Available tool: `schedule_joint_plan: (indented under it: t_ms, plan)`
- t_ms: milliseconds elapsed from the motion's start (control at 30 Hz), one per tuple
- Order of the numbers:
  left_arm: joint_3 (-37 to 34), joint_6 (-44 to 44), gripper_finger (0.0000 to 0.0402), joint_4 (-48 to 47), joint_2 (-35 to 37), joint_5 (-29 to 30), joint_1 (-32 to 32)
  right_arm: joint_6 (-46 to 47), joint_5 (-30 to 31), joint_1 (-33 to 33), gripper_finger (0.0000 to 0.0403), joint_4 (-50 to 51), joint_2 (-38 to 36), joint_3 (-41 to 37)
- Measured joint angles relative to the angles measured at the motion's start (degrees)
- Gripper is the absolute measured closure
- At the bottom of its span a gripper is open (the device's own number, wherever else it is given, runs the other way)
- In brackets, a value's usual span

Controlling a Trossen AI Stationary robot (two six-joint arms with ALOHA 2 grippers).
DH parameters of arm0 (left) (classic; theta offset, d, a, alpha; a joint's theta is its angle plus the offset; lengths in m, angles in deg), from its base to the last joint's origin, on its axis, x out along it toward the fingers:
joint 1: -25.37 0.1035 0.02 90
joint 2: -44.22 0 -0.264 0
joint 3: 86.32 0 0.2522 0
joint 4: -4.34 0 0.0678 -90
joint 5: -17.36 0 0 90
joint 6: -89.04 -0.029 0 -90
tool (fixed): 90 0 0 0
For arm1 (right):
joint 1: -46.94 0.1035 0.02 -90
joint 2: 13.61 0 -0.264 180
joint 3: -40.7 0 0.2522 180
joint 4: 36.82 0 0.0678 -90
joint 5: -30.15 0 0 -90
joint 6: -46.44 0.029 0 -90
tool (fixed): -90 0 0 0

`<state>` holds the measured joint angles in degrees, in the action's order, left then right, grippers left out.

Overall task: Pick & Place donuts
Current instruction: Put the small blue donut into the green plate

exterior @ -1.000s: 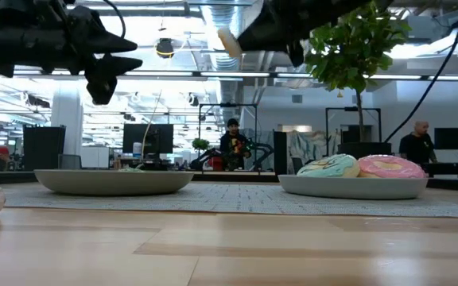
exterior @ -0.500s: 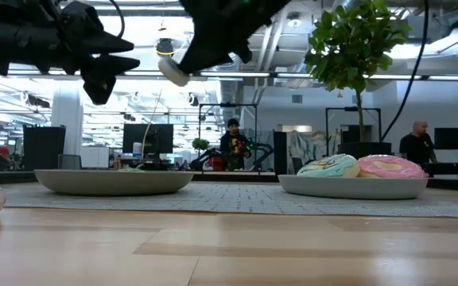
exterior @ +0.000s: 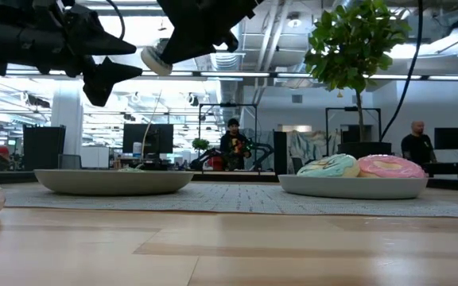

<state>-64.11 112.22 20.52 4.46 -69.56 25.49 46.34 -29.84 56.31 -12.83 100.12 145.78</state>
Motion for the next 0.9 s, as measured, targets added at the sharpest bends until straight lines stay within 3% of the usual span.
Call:
schedule_joint_plan:
  t_ms: [900]
  plan:
    - [0.0,3.2,0.0189,3.3,-1.1,3.4,0.0,1.6,1.4,-1.6,0.0392,-2.3,1.7,-0.3]
